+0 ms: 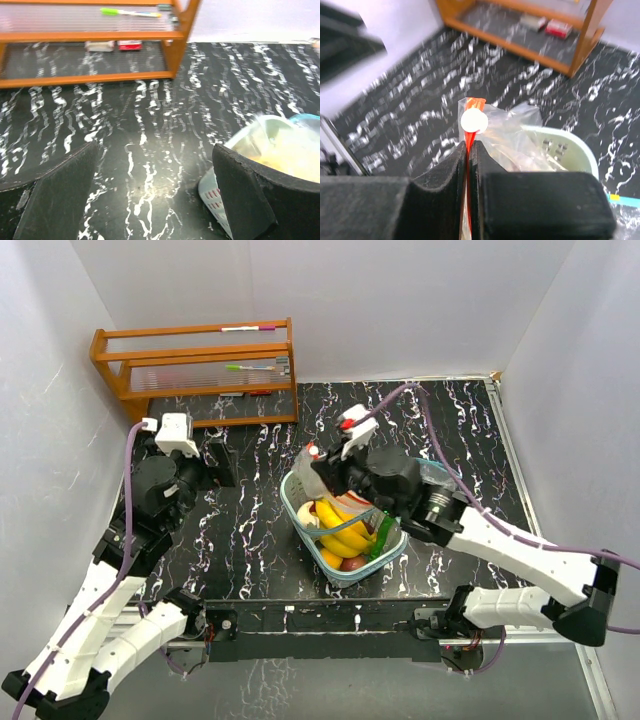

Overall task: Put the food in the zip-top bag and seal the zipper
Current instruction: Pick up the zipper food storage bag from the bin, then place the zipper food storage bag in the bin.

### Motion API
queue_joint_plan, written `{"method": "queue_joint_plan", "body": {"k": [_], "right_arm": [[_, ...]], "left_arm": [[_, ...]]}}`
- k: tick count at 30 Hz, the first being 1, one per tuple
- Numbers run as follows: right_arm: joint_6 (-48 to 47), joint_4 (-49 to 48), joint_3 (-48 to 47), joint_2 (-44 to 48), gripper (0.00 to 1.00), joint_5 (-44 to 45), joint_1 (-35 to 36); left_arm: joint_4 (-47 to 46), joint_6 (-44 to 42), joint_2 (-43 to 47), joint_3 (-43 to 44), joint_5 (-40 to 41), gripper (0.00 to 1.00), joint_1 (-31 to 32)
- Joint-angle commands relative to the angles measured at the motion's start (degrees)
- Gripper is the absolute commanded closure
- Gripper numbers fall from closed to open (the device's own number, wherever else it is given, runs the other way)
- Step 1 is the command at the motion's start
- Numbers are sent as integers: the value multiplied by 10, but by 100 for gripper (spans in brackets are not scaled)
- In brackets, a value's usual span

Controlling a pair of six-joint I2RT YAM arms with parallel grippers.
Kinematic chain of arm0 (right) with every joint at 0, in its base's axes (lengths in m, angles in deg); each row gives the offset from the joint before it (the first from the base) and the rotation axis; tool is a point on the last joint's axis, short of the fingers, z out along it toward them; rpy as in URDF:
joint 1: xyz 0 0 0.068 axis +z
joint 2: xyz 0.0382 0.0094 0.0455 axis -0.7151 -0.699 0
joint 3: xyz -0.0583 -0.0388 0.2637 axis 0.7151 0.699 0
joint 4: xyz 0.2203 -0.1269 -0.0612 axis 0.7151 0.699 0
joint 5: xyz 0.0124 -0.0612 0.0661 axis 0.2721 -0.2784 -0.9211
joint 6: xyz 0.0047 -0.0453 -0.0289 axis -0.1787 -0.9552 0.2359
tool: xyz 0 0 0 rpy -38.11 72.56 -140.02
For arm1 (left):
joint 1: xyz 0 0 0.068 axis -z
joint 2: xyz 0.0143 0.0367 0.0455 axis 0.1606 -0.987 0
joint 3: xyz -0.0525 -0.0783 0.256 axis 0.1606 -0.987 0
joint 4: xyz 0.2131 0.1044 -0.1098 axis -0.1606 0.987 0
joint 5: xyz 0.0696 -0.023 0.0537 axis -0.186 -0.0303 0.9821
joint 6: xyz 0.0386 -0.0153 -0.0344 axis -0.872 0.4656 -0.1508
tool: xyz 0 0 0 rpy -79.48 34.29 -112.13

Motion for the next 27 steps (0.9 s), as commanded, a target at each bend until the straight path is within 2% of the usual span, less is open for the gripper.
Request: {"method": "queue_joint_plan", "body": {"k": [1,6,9,12,16,21,27], "right_arm": [[31,-103,-34,49,92,71,-1],[49,-166,-41,50,92,116,-1],[55,-200,-59,31,92,120,-1],[59,-210,-84,8,92,105,-1],[74,-191,-101,-12,92,168,0],[90,-134,-100,-48,92,210,0],[131,-135,-60,-57,90,191,0]], "left_arm": [[-57,-20,22,-17,-160,8,1],[-153,2,33,-70,-312,15,1],[-229,36,24,-95,-361,17,1],[-260,52,3,-88,-376,17,1],[-294,76,-15,-87,-417,13,1],[-257,66,4,-98,-399,13,1],[-225,67,27,-129,-402,13,1]]}}
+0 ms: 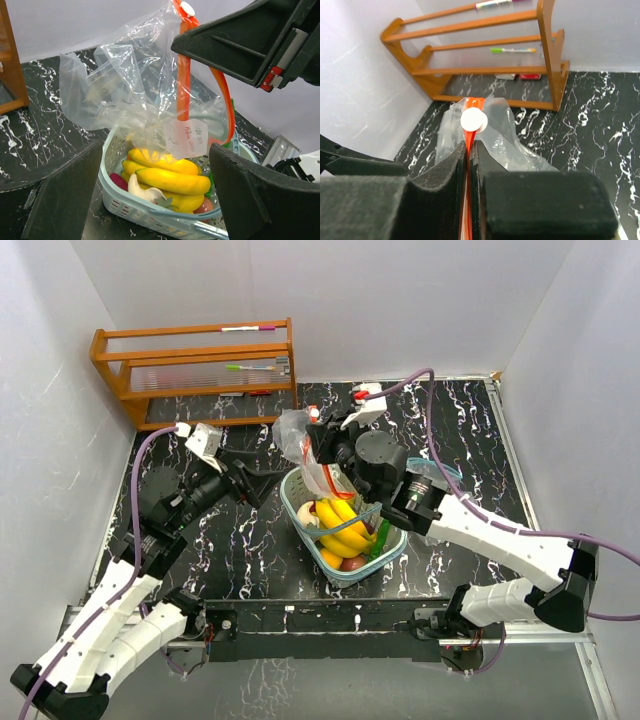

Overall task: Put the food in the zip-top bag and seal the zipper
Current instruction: Place the zipper food storage bag in the bin.

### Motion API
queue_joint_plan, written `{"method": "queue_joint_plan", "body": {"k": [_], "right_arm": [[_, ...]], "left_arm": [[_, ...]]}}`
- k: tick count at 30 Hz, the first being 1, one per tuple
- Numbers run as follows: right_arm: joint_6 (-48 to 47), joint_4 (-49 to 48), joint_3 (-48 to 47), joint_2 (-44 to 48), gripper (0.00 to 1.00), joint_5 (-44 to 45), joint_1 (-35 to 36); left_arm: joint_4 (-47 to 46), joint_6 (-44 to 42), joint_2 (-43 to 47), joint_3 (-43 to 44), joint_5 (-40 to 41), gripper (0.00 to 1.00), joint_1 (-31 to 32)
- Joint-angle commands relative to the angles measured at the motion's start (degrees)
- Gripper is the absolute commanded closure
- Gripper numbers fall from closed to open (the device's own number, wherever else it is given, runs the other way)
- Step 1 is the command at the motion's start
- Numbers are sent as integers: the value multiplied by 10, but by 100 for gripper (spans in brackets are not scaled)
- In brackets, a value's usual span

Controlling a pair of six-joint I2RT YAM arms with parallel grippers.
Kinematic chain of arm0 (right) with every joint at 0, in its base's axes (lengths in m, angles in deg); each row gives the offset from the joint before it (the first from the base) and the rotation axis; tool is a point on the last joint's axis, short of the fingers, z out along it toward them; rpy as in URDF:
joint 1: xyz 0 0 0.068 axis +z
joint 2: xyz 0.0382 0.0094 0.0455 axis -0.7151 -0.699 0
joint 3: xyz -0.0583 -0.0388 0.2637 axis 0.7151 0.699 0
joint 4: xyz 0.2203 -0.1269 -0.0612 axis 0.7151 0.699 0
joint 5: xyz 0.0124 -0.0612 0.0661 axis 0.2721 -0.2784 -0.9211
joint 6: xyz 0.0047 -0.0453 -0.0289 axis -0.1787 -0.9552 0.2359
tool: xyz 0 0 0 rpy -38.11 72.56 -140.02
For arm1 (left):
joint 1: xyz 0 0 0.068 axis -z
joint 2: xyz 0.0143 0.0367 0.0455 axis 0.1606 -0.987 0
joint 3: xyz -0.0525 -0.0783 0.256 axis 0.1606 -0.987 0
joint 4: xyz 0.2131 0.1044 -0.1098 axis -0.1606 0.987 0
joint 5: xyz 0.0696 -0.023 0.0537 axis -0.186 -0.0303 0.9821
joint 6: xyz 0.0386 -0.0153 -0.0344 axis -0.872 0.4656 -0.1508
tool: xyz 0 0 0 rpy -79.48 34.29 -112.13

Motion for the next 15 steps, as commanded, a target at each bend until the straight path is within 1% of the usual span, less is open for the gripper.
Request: {"method": "queue_joint_plan", "body": {"k": [1,3,4,9,11,13,15], "right_arm": [[36,13,1,-14,89,12,0],[42,44,-17,-34,85,4,1],[43,47,-19,-42,80,-14,3],[36,0,-1,-54,50,-148,9],[33,-10,3,-47,38,-188,10],[30,-15,10,-30,36,-203,10],[29,-13,20,-8,33,-191,10]], "left_arm": [[21,1,18,-16,-11,13,1],[42,-11,26,-8,1,13,1],[54,-18,29,-4,7,13,1],[97,-44,39,6,39,13,1],[107,-45,42,4,46,13,1],[118,-49,47,4,58,13,1],[135,-51,51,8,83,13,1]]}}
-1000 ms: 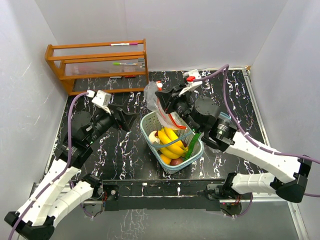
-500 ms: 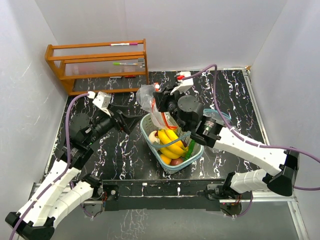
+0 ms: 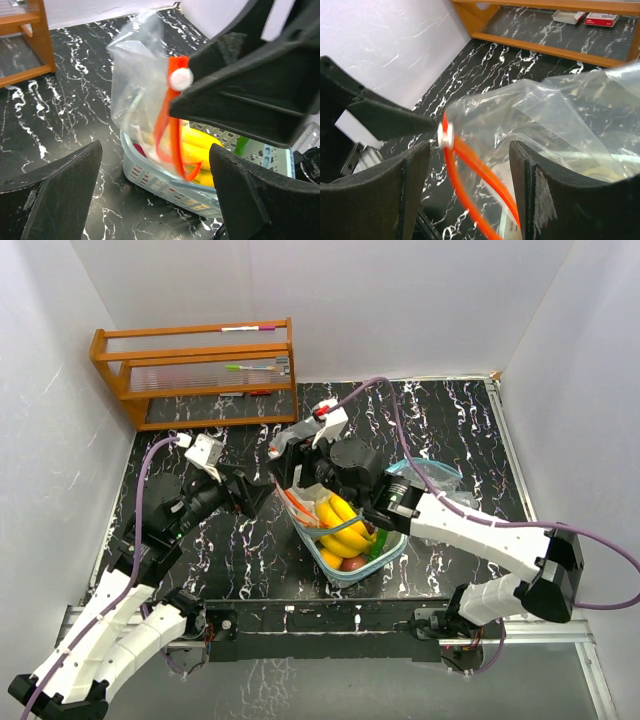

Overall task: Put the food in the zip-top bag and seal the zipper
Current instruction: Place the zipper food storage bag in the bin, then open the zipper of the food storage bag.

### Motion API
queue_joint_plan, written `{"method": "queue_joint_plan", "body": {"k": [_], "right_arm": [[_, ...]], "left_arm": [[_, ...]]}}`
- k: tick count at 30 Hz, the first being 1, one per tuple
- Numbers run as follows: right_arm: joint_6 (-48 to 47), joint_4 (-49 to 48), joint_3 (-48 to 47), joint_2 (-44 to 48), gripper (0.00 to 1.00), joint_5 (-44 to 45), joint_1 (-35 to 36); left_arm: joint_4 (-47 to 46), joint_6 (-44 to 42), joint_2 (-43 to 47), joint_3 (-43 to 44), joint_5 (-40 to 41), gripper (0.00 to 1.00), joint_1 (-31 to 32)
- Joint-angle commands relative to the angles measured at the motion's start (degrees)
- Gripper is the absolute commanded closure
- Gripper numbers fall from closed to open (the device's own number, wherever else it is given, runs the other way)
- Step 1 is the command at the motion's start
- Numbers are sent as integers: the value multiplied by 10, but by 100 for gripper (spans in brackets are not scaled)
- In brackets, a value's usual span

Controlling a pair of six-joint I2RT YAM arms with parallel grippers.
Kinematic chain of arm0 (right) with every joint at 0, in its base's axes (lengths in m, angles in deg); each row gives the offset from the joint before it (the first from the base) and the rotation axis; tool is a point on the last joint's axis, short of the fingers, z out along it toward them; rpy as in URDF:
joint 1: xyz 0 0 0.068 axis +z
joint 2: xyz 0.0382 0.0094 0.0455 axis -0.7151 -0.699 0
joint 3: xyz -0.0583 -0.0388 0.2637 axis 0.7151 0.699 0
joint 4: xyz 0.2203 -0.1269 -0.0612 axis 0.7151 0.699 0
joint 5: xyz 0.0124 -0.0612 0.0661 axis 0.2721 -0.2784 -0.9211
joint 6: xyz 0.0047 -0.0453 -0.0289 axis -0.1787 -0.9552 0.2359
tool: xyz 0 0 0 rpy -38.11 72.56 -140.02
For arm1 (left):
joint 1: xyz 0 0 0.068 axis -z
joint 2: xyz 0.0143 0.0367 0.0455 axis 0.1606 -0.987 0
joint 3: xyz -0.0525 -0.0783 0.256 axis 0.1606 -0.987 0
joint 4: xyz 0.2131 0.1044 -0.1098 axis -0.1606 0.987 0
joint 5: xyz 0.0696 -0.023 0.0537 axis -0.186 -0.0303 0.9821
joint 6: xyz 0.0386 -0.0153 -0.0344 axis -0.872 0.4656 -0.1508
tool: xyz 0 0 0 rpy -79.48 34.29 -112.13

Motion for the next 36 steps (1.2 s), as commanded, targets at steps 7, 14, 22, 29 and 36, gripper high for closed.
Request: {"method": "queue_joint_plan", "body": {"k": [7,14,22,29,36], "right_arm": [[-28,25,32,105,31,40,1],[-47,115,49,99,31,88,1],[-49,93,98,64,30,82,1],[-54,43,132,44,32,128,2],[-46,0,139,24,53,175,1]], "left_arm": [[61,21,17,15,118,14,1],[51,51,22,-16,114,15,1],[32,76,13,-36,96,17,1],[22,81,9,-36,86,18,1],[4,105,3,-45,65,19,1]]}}
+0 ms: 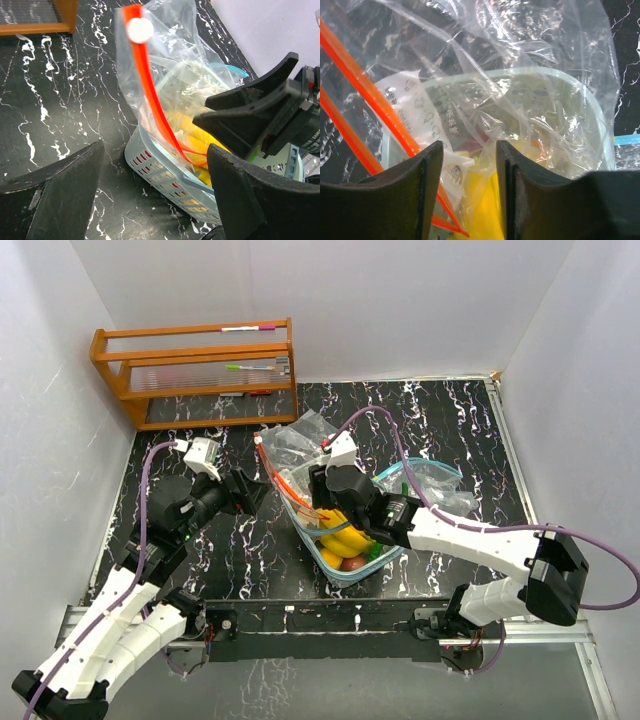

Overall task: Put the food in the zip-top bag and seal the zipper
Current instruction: Open the zipper of the food storage bag.

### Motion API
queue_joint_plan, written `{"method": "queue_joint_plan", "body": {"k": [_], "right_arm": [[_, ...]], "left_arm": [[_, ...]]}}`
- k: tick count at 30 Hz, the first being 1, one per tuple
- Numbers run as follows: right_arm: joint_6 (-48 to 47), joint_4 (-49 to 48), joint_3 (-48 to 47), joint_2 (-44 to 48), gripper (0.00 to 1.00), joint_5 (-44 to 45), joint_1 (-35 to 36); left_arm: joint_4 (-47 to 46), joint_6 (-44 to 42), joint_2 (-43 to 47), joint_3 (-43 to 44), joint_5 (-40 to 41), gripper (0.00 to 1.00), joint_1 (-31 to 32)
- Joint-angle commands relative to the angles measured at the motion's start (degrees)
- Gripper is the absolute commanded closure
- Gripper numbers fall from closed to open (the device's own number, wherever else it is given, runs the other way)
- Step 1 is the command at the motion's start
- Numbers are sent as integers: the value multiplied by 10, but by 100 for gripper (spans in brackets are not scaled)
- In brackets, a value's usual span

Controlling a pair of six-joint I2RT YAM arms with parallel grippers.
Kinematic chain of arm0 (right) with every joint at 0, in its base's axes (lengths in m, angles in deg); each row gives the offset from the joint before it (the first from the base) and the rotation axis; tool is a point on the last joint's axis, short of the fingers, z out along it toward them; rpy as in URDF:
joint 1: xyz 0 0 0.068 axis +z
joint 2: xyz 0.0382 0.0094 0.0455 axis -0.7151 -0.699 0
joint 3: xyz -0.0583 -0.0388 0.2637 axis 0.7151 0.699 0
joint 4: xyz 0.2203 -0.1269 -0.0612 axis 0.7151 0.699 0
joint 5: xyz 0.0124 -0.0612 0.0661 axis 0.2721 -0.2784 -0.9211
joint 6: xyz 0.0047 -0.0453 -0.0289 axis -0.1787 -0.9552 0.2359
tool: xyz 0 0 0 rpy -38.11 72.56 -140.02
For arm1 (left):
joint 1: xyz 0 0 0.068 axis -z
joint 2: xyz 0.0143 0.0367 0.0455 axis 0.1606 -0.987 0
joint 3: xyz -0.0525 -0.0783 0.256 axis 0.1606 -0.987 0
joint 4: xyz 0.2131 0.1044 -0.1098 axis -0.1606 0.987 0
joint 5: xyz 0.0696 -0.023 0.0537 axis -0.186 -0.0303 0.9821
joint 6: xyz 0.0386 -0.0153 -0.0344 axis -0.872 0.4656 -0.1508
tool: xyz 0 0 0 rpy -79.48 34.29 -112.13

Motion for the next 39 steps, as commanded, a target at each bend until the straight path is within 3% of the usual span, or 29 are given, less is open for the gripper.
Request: {"method": "queue_joint_plan", "body": {"k": [1,3,5,11,16,26,28,36,39], "right_arm": [[14,-78,2,-8,63,58,1],[30,-96,10,-7,74,60,0],[41,-111,16,-6,80,54,1],[53,-120,18,-2,82,39,3],[54,-119,24,10,82,39,4],[57,-116,37,24,82,40,5],[57,-116,38,26,82,40,5],[58,-112,40,33,82,48,5],[58,-110,40,36,82,46,5]], "left_arm": [[-25,22,-1,-10,-27,19,1],[-32,30,-2,-13,-33,19,1],[-41,36,-6,-17,-35,19,1],[-42,51,-32,-21,5,25,1],[-66,75,-49,-41,5,37,1],[-125,110,-86,-61,-8,41,1],[-129,112,-92,-60,-13,49,1],[-139,108,-80,-65,-24,96,1],[-142,107,-82,-70,-24,100,1]]}}
